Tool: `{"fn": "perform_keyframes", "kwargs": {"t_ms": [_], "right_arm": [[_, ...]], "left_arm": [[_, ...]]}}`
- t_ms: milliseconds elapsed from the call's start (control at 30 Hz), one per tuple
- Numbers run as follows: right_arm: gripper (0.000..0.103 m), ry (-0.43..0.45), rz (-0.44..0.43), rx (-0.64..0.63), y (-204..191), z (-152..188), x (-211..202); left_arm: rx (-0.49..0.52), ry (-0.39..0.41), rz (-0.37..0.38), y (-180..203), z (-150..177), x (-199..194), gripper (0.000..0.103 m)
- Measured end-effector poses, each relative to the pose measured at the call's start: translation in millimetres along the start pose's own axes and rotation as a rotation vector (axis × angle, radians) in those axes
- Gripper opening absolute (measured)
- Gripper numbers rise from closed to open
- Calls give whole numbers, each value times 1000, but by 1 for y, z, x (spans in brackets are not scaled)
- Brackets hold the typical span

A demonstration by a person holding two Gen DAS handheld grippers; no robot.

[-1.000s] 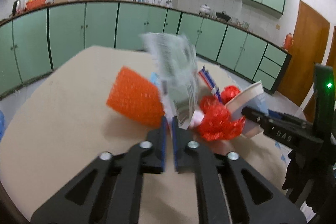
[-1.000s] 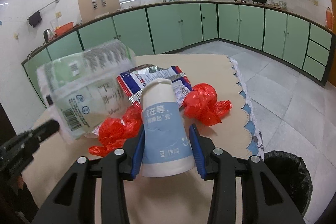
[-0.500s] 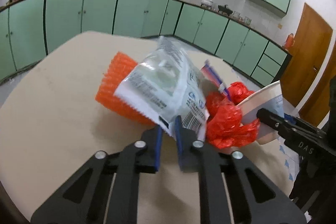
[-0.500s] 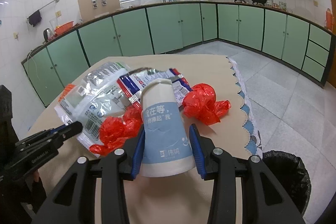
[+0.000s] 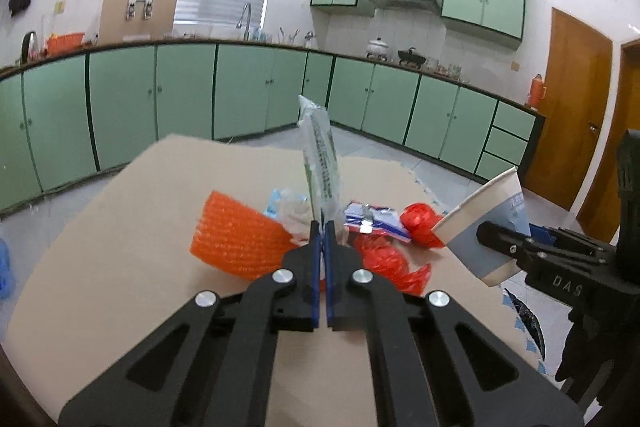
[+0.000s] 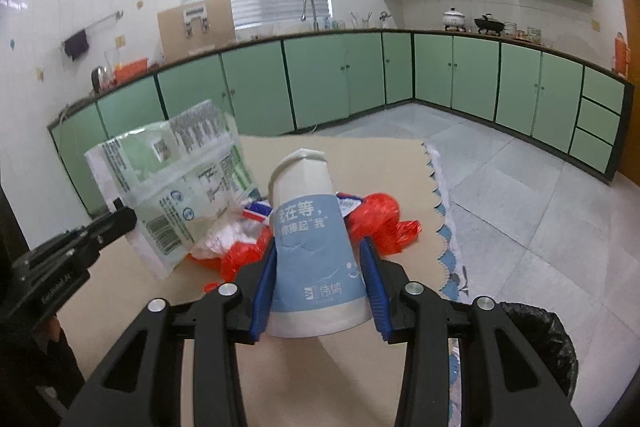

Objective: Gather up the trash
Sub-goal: 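Carry the packet and the paper cup over the black bin with both tools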

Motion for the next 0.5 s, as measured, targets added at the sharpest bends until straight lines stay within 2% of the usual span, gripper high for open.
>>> {"fn": "perform_keyframes", "kwargs": {"t_ms": [267,500], "right_arm": [[40,44,42,9,14,-19,-32],[40,80,85,30,29,-27,-61]], "left_arm": [[21,58,46,29,-14,-13,0],[33,92,132,66,-22,-22,0]]}}
Point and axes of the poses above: each gripper's, at about its wrist camera, not at the fingertips, and x roughly the way its jaws point, y to its right, z to its underside, the point moved 2 cm from there along x, roughly the way its jaws point, and after that the axes turned 14 degrees about y, right-handed, at the moved point
